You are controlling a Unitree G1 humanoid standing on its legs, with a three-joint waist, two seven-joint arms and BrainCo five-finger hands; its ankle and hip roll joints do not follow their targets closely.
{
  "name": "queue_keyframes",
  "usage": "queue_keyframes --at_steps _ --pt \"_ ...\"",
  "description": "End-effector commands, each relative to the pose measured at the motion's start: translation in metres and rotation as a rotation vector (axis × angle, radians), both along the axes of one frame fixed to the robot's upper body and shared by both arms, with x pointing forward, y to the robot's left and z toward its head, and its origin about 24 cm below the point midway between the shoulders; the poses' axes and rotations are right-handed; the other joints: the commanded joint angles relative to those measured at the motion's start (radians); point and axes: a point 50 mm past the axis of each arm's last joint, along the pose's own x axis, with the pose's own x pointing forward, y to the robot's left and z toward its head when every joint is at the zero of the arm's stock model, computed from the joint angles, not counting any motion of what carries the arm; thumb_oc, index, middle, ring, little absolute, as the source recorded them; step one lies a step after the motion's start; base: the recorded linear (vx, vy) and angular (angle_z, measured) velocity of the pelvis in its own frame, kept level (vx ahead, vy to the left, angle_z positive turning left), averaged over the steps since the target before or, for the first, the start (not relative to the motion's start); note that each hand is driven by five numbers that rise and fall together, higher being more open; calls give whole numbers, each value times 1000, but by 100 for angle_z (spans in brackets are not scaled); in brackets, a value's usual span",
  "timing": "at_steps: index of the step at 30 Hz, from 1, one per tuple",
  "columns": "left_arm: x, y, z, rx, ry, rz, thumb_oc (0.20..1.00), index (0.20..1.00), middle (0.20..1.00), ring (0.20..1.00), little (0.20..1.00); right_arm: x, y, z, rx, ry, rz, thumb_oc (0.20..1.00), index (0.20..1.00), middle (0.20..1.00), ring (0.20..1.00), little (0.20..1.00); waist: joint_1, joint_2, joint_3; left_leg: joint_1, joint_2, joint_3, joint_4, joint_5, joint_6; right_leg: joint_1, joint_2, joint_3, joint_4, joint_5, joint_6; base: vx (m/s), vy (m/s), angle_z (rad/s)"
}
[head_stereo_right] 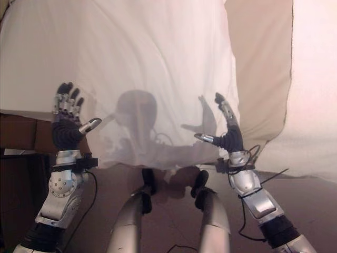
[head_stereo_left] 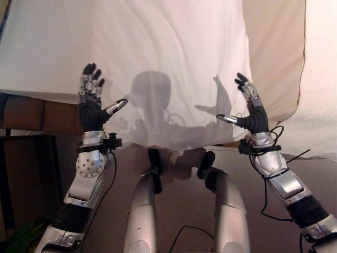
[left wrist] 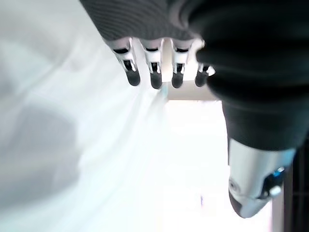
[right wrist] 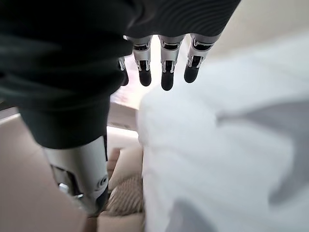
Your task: Make the bed
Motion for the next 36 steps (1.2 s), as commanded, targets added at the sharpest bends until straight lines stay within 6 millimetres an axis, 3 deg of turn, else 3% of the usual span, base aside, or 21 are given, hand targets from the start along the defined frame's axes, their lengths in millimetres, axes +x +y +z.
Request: queue_keyframes --at_steps 1,5,6,8,11,13,16,21,24,28,30,36 --pt "-1 -13 2 -25 -12 -221 1000 1000 1000 1000 1000 -1 7 9 140 -3 223 1000 1000 1000 1000 1000 -28 3 -19 1 -28 42 27 -100 40 37 -20 11 -104 78 91 0 0 0" --pt "17 -39 -18 48 118 -372 1000 1000 1000 1000 1000 17 18 -32 406 238 361 1000 1000 1000 1000 1000 -34 3 -19 2 -23 46 27 -94 35 38 -17 13 -110 83 88 0 0 0" --pt "24 -47 -34 27 206 -420 1000 1000 1000 1000 1000 21 24 -49 478 324 375 1000 1000 1000 1000 1000 -38 3 -19 3 -21 47 28 -93 34 40 -16 14 -111 83 86 0 0 0" --pt "41 -57 -64 47 373 -446 1000 1000 1000 1000 1000 32 28 -71 414 444 339 1000 1000 1000 1000 1000 -42 4 -20 6 -19 48 28 -91 32 41 -14 18 -111 83 83 0 0 0" --pt "52 -57 -114 55 640 -390 1000 1000 1000 1000 1000 43 26 -106 469 627 246 1000 1000 1000 1000 1000 -45 3 -22 -1 -17 44 33 -89 31 34 -10 23 -109 83 79 -5 -11 -6" --pt "59 -49 -125 87 706 -317 1000 1000 1000 1000 1000 51 22 -112 439 662 156 1000 1000 1000 1000 1000 -45 4 -19 -12 -15 42 37 -87 30 26 -7 26 -112 85 77 -2 -8 -2" --pt "64 -40 -130 61 750 -244 1000 1000 1000 1000 1000 61 27 -98 492 643 177 1000 1000 1000 1000 1000 -41 1 -18 -44 -12 36 52 -85 29 -6 -4 32 -105 88 78 -3 -27 -8" --pt "98 -55 -75 -26 601 -174 1000 1000 1000 1000 1000 96 31 -42 495 515 150 1000 1000 1000 1000 1000 -26 3 -18 -198 -6 18 116 -87 32 -141 -1 51 -57 79 71 -23 -32 -2" --pt "109 -53 -60 -73 582 -93 1000 1000 1000 1000 1000 108 22 -25 485 485 58 1000 1000 1000 1000 1000 -25 1 -18 -266 -3 6 160 -90 34 -204 6 59 -9 61 62 7 -42 4" --pt "110 -15 -69 -62 626 109 1000 1000 1000 1000 1000 111 -8 -21 518 461 -111 1000 1000 1000 1000 1000 -20 -2 -18 -327 2 -6 235 -116 37 -269 9 66 65 37 54 53 -23 0" --pt "104 21 -77 -47 659 281 1000 1000 1000 1000 1000 108 -30 -30 527 473 -213 1000 1000 1000 1000 1000 -19 -5 -18 -341 6 -6 266 -132 40 -283 11 67 87 26 52 61 -29 -11" --pt "64 98 -105 -74 705 599 1000 1000 1000 1000 1000 81 -90 -62 559 491 -450 1000 1000 1000 1000 1000 -23 -6 -18 -340 8 -9 282 -149 43 -294 20 67 112 -2 48 52 -21 -4"
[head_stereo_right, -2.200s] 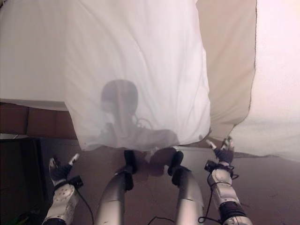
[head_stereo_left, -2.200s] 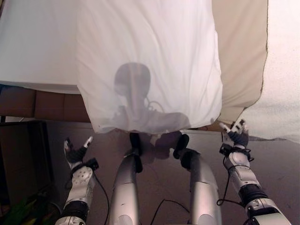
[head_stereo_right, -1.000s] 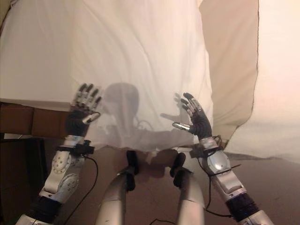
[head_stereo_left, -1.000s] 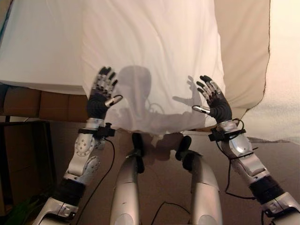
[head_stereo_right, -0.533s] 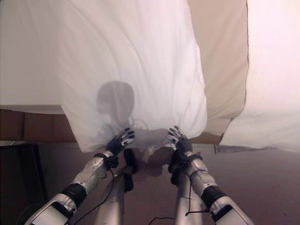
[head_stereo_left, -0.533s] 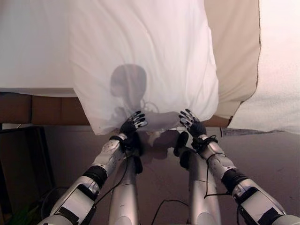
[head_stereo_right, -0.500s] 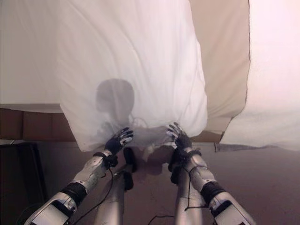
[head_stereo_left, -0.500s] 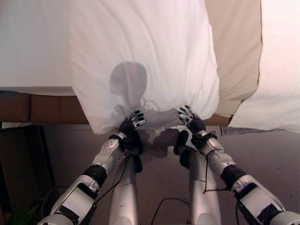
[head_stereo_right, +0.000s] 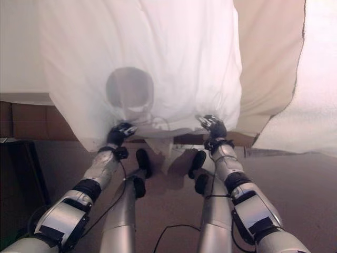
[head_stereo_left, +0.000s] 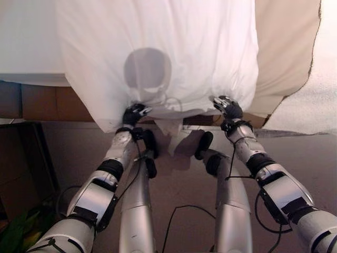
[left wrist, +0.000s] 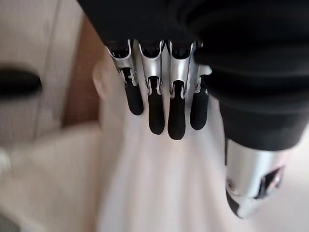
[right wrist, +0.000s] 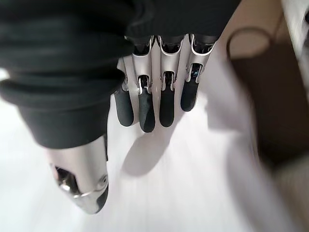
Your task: Make the bed
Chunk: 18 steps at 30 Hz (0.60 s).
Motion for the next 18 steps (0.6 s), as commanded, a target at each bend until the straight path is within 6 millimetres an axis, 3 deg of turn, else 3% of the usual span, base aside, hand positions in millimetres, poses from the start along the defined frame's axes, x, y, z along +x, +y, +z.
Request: queue_keyframes --at_steps 1,2,4,7,8,9,11,14,18 --pt "-38 82 -7 84 -2 369 1000 1000 1000 1000 1000 -24 -53 -7 -52 -25 -197 1000 1000 1000 1000 1000 5 1 -23 -26 -37 12 81 -117 35 13 19 24 -40 9 96 29 -16 -4" --pt "-39 82 -8 86 0 371 1000 1000 1000 1000 1000 -25 -52 -8 -53 -23 -196 1000 1000 1000 1000 1000 3 0 -23 -24 -37 12 82 -118 35 15 19 24 -39 8 96 32 -6 -4" --pt "-62 107 -23 146 61 481 1000 1000 1000 1000 1000 -43 -74 -24 -61 14 -289 1000 1000 1000 1000 1000 -1 -2 -23 -19 -39 9 83 -123 37 11 21 27 -31 2 96 25 -1 -4" --pt "-83 119 -42 199 147 537 1000 1000 1000 1000 1000 -62 -93 -45 -95 101 -365 1000 1000 1000 1000 1000 -1 -7 -23 -19 -40 7 88 -127 39 9 22 29 -26 -4 96 7 -7 -3" --pt "-84 119 -43 201 149 537 1000 1000 1000 1000 1000 -62 -92 -45 -98 103 -365 1000 1000 1000 1000 1000 -1 -6 -23 -17 -39 7 88 -127 39 11 22 29 -27 -4 96 0 0 0" --pt "-98 123 -58 211 207 563 1000 1000 1000 1000 1000 -77 -103 -62 -105 177 -416 1000 1000 1000 1000 1000 -3 -6 -23 -15 -42 6 90 -130 42 10 23 30 -23 -6 95 0 0 0" --pt "-103 123 -64 216 228 571 1000 1000 1000 1000 1000 -82 -106 -67 -105 197 -436 1000 1000 1000 1000 1000 -2 -6 -23 -11 -43 7 89 -131 42 12 23 31 -22 -8 95 0 0 0" --pt "-128 128 -89 213 352 621 1000 1000 1000 1000 1000 -106 -122 -92 -129 344 -523 1000 1000 1000 1000 1000 -1 -3 -23 -1 -45 8 92 -136 46 16 21 32 -13 -13 93 0 0 0" --pt "-139 120 -108 233 452 591 1000 1000 1000 1000 1000 -112 -119 -102 -182 421 -506 1000 1000 1000 1000 1000 0 -5 -23 36 -45 10 80 -135 46 51 18 26 -24 -10 95 0 0 0"
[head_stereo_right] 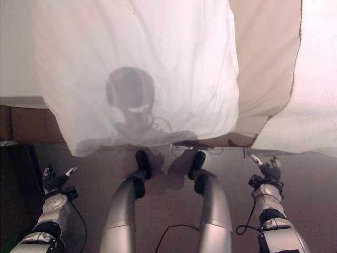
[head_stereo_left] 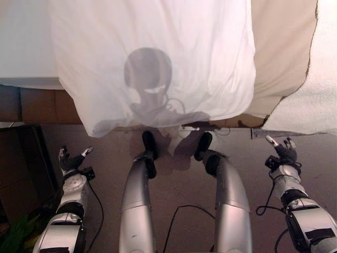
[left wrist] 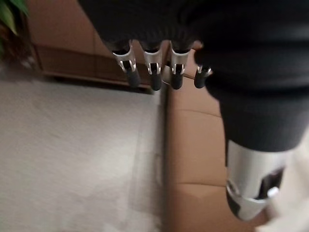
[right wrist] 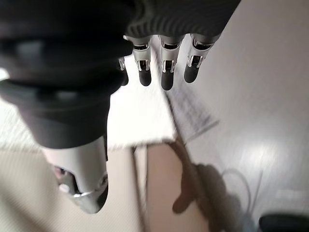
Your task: Make the bed
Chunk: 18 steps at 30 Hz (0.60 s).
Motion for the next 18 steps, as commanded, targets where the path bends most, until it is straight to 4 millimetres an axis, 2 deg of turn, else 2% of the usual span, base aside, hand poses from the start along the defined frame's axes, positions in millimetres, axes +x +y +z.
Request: queue_keyframes --at_steps 1,3,4,7,12,13,14,15,17,18 --pt "-39 -2 -37 -7 166 39 1000 1000 1000 1000 1000 -22 -5 -20 -50 112 -11 1000 1000 1000 1000 1000 1 -6 -23 67 -42 21 29 -108 45 77 5 6 -56 3 88 0 0 0" --pt "-46 -17 -52 -44 214 -16 1000 1000 1000 1000 1000 -29 5 -34 -60 182 55 1000 1000 1000 1000 1000 0 -12 -23 154 -41 25 -22 -98 44 162 6 -1 -103 16 97 43 5 2" --pt "-53 -26 -63 -52 267 -67 1000 1000 1000 1000 1000 -38 14 -48 -65 252 108 1000 1000 1000 1000 1000 1 -17 -23 242 -43 27 -80 -87 39 247 11 -6 -156 30 105 83 -1 0" --pt "-62 -46 -79 -112 295 -150 1000 1000 1000 1000 1000 -60 22 -71 -50 362 166 1000 1000 1000 1000 1000 18 -20 -36 400 -59 10 -172 -63 30 414 15 -18 -237 43 122 161 -35 -8" --pt "-105 -51 -104 -174 427 -219 1000 1000 1000 1000 1000 -116 32 -111 -49 606 297 1000 1000 1000 1000 1000 58 -16 -158 627 -61 -20 -335 7 0 694 33 -81 -406 51 145 221 -37 2" --pt "-105 -51 -104 -175 429 -219 1000 1000 1000 1000 1000 -117 32 -111 -49 608 297 1000 1000 1000 1000 1000 57 -15 -157 631 -61 -21 -339 8 -1 699 34 -82 -410 52 145 181 -60 15" --pt "-115 -55 -110 -215 449 -250 1000 1000 1000 1000 1000 -130 41 -121 -49 669 366 1000 1000 1000 1000 1000 68 -15 -206 699 -65 -33 -396 36 -15 790 49 -109 -471 64 156 141 -60 15" --pt "-118 -57 -113 -210 487 -288 1000 1000 1000 1000 1000 -136 42 -124 -44 696 384 1000 1000 1000 1000 1000 73 -15 -233 722 -66 -36 -410 44 -17 820 53 -120 -491 66 160 178 -61 27" --pt "-126 -58 -116 -207 525 -311 1000 1000 1000 1000 1000 -143 44 -128 -35 719 396 1000 1000 1000 1000 1000 76 -15 -253 752 -65 -40 -433 53 -19 852 59 -131 -512 70 164 64 -3 31" --pt "-136 -60 -121 -204 579 -356 1000 1000 1000 1000 1000 -157 47 -135 -12 770 420 1000 1000 1000 1000 1000 82 -16 -297 788 -65 -35 -468 93 -19 900 70 -159 -560 100 163 39 1 21"
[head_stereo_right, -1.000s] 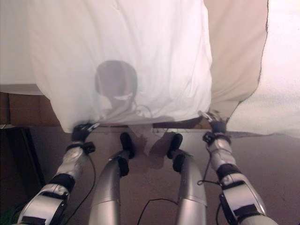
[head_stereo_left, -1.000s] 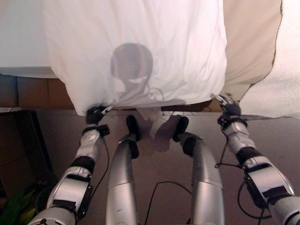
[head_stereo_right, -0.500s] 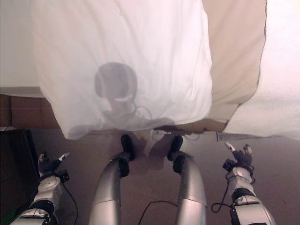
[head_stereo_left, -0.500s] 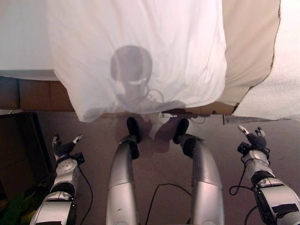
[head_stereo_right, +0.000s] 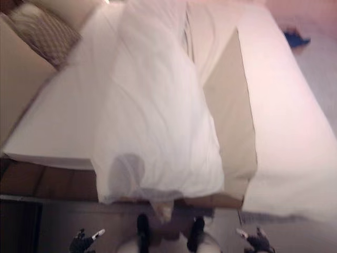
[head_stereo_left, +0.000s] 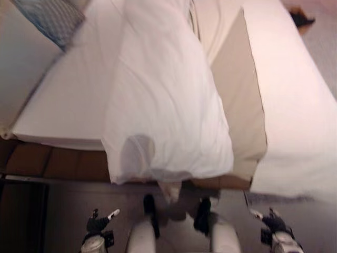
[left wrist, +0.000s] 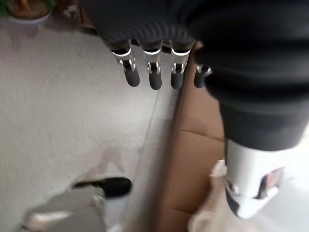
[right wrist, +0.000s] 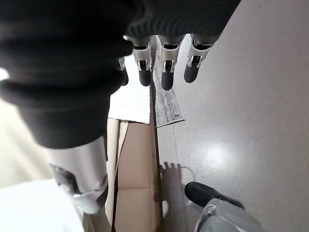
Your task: Make the bed
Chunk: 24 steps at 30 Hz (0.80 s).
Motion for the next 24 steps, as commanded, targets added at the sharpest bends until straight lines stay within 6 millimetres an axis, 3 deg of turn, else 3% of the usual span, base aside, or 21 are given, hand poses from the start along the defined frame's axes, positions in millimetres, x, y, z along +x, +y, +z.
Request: queue_keyframes --at_steps 1,5,10,24 --pt "-6 8 0 42 63 -140 1000 1000 1000 1000 1000 14 3 2 4 8 91 1000 1000 1000 1000 1000 24 -15 -34 1 -18 -29 2 41 18 89 -2 -31 -93 46 66 66 3 14" --pt "-26 1 -9 35 160 -226 1000 1000 1000 1000 1000 -5 11 -7 31 89 126 1000 1000 1000 1000 1000 33 -16 -109 63 -22 -20 -46 46 14 152 6 -39 -147 67 82 79 8 8" --pt "-34 -4 -12 25 190 -252 1000 1000 1000 1000 1000 -25 23 -16 70 170 149 1000 1000 1000 1000 1000 47 -22 -179 109 -32 -33 -99 69 8 202 15 -46 -196 102 98 42 4 1" --pt "-35 -12 -16 13 223 -341 1000 1000 1000 1000 1000 -26 30 -19 91 195 170 1000 1000 1000 1000 1000 61 -27 -272 172 -49 -26 -174 51 8 253 11 -40 -262 119 112 0 6 0"
